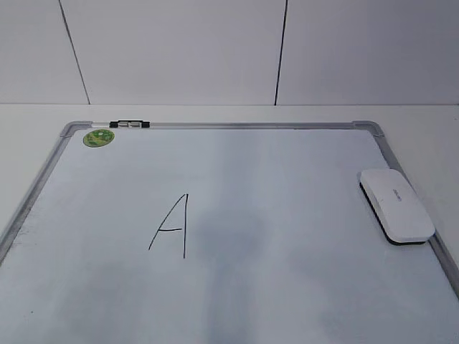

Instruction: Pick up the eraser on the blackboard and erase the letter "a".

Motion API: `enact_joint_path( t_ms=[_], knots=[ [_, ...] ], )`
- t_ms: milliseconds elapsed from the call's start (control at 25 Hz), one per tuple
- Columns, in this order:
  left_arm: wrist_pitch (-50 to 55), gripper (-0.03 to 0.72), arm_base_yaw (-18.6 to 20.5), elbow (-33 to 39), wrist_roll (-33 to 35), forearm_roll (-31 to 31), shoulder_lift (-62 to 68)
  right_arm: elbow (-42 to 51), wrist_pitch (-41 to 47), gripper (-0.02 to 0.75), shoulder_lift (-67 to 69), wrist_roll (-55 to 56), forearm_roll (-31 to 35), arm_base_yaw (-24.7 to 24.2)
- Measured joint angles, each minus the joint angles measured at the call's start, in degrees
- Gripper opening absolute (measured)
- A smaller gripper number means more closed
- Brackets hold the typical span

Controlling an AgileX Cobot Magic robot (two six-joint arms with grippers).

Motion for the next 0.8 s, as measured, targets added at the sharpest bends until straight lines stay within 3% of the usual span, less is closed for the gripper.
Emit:
enact_joint_path(
  t_ms=[800],
  knots=[
    [0.00, 0.237, 0.00, 0.00, 0.00, 0.00, 0.00, 0.00, 0.00, 0.592, 0.00, 0.00, 0.00, -0.05]
  ],
)
